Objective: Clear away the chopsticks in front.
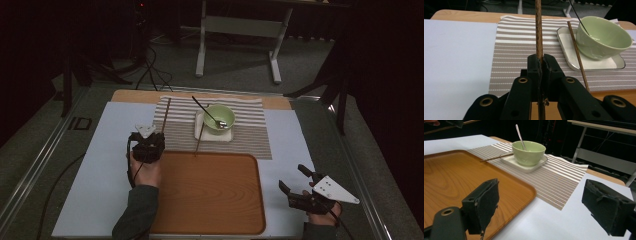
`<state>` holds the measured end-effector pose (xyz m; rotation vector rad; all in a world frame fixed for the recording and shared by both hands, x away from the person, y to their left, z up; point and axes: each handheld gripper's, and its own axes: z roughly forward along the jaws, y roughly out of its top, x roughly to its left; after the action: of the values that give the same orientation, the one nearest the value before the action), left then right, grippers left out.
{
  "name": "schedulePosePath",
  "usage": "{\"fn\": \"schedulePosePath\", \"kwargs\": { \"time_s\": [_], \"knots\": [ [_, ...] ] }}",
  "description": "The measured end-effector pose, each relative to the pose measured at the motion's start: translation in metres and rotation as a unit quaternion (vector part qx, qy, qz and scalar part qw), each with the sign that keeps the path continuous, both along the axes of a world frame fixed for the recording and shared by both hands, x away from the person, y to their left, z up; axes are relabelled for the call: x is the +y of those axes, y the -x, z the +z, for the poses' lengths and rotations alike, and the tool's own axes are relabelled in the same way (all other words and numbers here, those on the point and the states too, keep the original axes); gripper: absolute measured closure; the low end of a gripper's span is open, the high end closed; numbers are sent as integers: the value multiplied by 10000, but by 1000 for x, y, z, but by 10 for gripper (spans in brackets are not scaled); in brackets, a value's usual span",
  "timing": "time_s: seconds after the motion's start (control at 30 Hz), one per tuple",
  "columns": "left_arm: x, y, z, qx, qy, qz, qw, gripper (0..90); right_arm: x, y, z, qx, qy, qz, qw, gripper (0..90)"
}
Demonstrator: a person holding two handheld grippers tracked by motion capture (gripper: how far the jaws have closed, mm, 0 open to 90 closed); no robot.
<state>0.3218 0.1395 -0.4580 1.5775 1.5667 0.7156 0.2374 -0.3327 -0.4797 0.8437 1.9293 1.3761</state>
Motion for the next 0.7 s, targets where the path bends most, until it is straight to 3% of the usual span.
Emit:
{"fn": "schedulePosePath", "kwargs": {
  "time_s": [0.23,0.7],
  "knots": [
    [2,19,-1,-46,63,91,9999,851,0,0,0,1,-9,1,10000,137],
    [6,53,-13,-94,-10,233,9997,850,0,0,0,-3,-2,-3,10000,137]
  ]
}}
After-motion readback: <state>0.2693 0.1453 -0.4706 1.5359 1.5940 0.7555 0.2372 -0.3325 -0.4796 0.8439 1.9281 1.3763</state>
